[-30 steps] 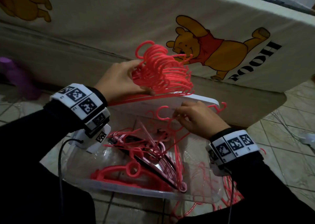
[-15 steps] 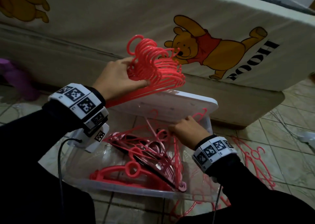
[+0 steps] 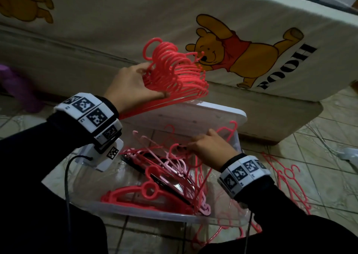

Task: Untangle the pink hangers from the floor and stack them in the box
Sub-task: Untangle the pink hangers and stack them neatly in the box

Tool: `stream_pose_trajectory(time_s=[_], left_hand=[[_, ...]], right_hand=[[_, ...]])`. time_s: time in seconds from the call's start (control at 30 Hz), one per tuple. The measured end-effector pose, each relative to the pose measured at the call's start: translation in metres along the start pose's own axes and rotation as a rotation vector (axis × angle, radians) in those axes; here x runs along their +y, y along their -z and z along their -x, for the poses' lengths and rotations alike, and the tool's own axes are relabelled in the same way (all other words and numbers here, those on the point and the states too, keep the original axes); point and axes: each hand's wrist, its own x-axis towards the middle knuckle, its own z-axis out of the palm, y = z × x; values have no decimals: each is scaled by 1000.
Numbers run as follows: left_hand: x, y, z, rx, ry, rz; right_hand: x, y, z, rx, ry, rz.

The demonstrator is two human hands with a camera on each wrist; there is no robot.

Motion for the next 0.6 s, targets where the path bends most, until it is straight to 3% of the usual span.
stream_pose_trajectory(time_s=[0.17,0.33,0.6], left_hand=[[2,-1,1,-4,-11,-8],[3,0,2,20,-32,22],[6,4,5,81,-56,54]], right_hand=[[-5,-17,-4,-49,16,6],[12,-18,-1,-62,-53,-141],[40,-13,8,-144,-165,-105]])
